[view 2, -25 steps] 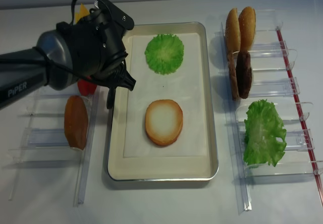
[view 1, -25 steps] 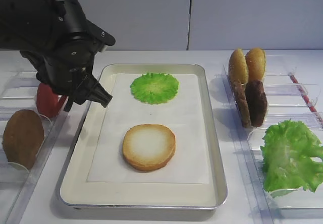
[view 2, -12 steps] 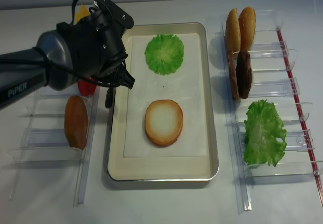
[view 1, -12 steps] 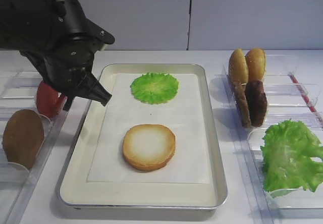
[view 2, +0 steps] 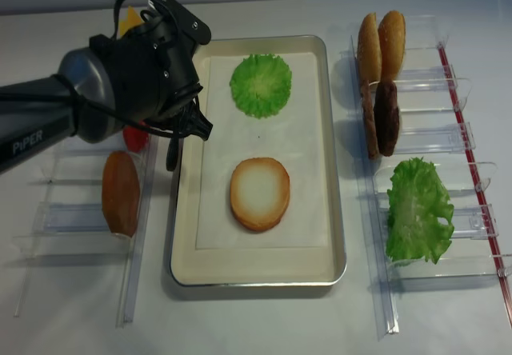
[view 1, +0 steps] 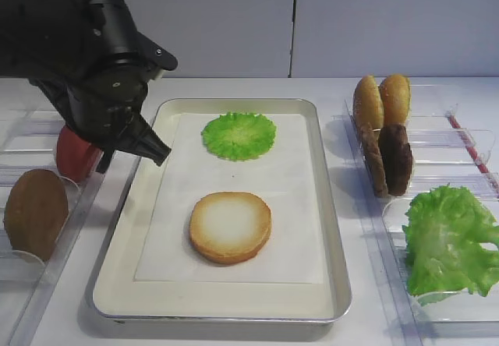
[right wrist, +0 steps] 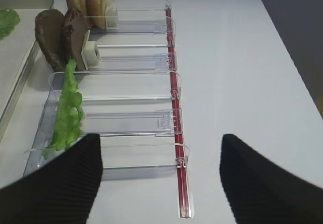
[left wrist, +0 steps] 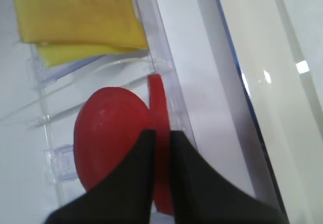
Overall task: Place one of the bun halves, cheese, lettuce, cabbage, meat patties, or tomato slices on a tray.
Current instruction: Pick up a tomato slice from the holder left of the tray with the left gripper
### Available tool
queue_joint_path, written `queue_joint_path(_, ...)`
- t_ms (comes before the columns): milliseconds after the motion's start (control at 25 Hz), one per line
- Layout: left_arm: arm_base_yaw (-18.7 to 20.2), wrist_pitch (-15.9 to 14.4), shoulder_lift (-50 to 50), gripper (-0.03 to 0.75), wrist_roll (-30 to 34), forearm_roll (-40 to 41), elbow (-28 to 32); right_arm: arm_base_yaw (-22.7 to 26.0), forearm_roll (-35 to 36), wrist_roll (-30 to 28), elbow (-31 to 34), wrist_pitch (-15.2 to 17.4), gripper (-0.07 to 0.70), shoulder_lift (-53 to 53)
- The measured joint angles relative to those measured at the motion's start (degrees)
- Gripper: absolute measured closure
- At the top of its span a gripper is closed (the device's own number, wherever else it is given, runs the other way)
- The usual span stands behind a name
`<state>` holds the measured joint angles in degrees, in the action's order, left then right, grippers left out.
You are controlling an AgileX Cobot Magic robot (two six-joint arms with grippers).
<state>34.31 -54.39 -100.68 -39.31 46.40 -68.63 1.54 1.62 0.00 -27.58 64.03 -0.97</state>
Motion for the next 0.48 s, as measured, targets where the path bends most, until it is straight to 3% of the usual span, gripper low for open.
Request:
queue_joint_path(240,3.2,-2.6,2.7,0.643,-1.0,-0.1,0.0,0.0,0.0,0.0,0.0,0.0,0.104,0.0)
queue_joint_path(480,9.5,-6.0,9.6,0.643,-4.8,-0.4,0.0,0.0,0.0,0.0,0.0,0.0,0.104,0.0)
